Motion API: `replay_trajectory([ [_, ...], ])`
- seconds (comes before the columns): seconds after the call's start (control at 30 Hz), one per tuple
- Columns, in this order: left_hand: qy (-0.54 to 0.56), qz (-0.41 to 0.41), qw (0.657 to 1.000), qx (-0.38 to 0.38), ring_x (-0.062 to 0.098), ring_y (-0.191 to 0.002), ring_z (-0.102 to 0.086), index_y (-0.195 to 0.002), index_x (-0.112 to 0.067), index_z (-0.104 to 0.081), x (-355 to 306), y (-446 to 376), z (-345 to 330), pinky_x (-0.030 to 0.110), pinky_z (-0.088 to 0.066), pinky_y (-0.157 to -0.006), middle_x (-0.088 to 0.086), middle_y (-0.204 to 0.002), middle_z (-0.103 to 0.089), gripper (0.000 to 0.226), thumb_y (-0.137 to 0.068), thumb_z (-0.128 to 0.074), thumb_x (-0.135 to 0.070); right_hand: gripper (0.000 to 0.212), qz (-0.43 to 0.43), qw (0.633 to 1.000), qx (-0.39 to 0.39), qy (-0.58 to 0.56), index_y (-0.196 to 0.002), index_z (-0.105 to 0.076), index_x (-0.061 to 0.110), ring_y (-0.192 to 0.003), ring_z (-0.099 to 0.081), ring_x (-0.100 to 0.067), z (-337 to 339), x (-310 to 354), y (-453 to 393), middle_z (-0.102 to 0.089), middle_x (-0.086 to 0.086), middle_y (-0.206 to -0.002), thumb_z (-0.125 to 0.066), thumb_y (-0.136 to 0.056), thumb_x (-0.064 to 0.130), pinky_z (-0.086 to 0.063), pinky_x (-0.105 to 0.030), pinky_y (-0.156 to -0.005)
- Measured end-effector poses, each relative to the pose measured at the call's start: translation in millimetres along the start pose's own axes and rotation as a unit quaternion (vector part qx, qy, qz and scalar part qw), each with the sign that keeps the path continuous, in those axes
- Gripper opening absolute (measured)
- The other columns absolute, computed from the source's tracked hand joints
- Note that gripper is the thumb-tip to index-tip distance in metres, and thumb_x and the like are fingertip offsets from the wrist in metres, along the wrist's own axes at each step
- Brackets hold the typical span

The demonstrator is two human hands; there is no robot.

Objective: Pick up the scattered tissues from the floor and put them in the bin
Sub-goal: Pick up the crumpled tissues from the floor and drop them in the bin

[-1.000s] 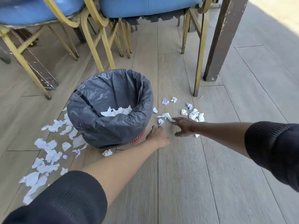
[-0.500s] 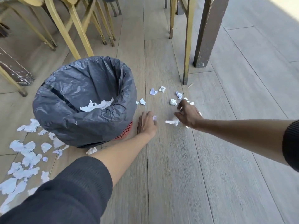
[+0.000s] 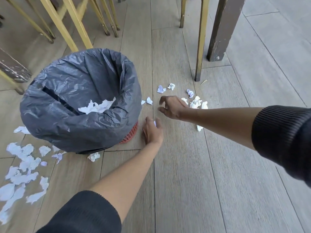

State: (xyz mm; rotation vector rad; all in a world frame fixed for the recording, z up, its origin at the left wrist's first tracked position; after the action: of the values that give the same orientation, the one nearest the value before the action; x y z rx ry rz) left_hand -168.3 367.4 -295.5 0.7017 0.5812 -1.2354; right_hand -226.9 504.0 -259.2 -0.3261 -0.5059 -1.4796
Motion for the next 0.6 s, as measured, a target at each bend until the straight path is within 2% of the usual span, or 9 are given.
replay_trajectory([
  [0.07,0.013,-0.087,0.996,-0.022,0.031,-0.069,-0.053,-0.091,-0.006,-0.043,2,14,-1,0.03,-0.029,-0.06,0.011,-0.074,-0.052,0.028,-0.102,-0.049,-0.03,0.037,0.012,1.0,0.008,0.017,-0.125,-0.058,0.016,-0.099,-0.066,-0.03,-11,10,-17,-0.07,-0.008,-0.109,-0.062,-0.093,0.035,-0.054,-0.037,-0.078],
  [0.13,0.015,-0.14,0.988,-0.057,0.026,-0.058,-0.046,-0.085,-0.012,-0.036,0,27,3,0.031,-0.024,-0.054,0.001,-0.065,-0.043,0.029,-0.103,-0.048,-0.03,0.043,0.011,0.999,0.006,0.035,-0.131,-0.052,0.018,-0.101,-0.065,-0.031,-21,16,-32,-0.067,-0.01,-0.116,-0.062,-0.093,0.035,-0.052,-0.036,-0.075],
  [0.23,0.024,-0.181,0.978,-0.097,0.025,-0.058,-0.049,-0.085,-0.012,-0.038,-2,36,2,0.032,-0.026,-0.051,-0.005,-0.066,-0.042,0.027,-0.104,-0.045,-0.028,0.05,0.003,0.999,0.005,0.052,-0.14,-0.045,0.024,-0.101,-0.064,-0.034,-32,21,-50,-0.058,-0.014,-0.123,-0.062,-0.094,0.034,-0.043,-0.032,-0.068],
  [0.3,0.021,-0.188,0.977,-0.1,0.024,-0.057,-0.049,-0.087,-0.011,-0.04,-1,37,0,0.036,-0.032,-0.049,-0.001,-0.065,-0.045,0.027,-0.105,-0.039,-0.031,0.043,0.004,0.999,0.004,0.053,-0.135,-0.049,0.026,-0.099,-0.063,-0.034,-37,23,-57,-0.053,-0.014,-0.123,-0.06,-0.095,0.035,-0.04,-0.033,-0.066],
  [0.37,0.012,-0.183,0.978,-0.1,0.022,-0.057,-0.047,-0.089,-0.01,-0.042,2,34,-4,0.037,-0.032,-0.049,0.002,-0.066,-0.048,0.027,-0.105,-0.037,-0.031,0.032,0.012,0.999,-0.004,0.041,-0.126,-0.052,0.021,-0.095,-0.061,-0.035,-41,22,-62,-0.052,-0.014,-0.117,-0.056,-0.096,0.032,-0.039,-0.033,-0.064],
  [0.5,-0.002,-0.182,0.978,-0.103,0.023,-0.055,-0.046,-0.088,-0.011,-0.042,3,33,-4,0.036,-0.03,-0.046,0.003,-0.064,-0.046,0.028,-0.106,-0.035,-0.032,0.025,0.033,0.999,-0.016,0.011,-0.116,-0.046,0.003,-0.087,-0.058,-0.036,-45,19,-60,-0.051,-0.02,-0.111,-0.049,-0.099,0.021,-0.034,-0.034,-0.063],
  [0.6,-0.002,-0.179,0.978,-0.104,0.022,-0.055,-0.045,-0.088,-0.011,-0.042,4,34,-5,0.033,-0.026,-0.048,0.001,-0.064,-0.045,0.029,-0.106,-0.035,-0.032,0.019,0.062,0.998,-0.031,-0.003,-0.109,-0.042,0.002,-0.078,-0.051,-0.032,-39,18,-58,-0.048,-0.019,-0.107,-0.05,-0.098,0.015,-0.037,-0.038,-0.062],
])
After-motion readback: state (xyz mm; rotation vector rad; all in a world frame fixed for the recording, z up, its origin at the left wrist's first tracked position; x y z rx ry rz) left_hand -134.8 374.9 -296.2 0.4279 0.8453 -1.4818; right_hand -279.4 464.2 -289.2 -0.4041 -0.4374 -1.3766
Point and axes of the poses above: each hand's wrist, its own y-axis away from the middle knuckle, its own z-axis out of the back of the hand, x = y × z, the point moved 8 cm from there along -y, towards the middle knuckle
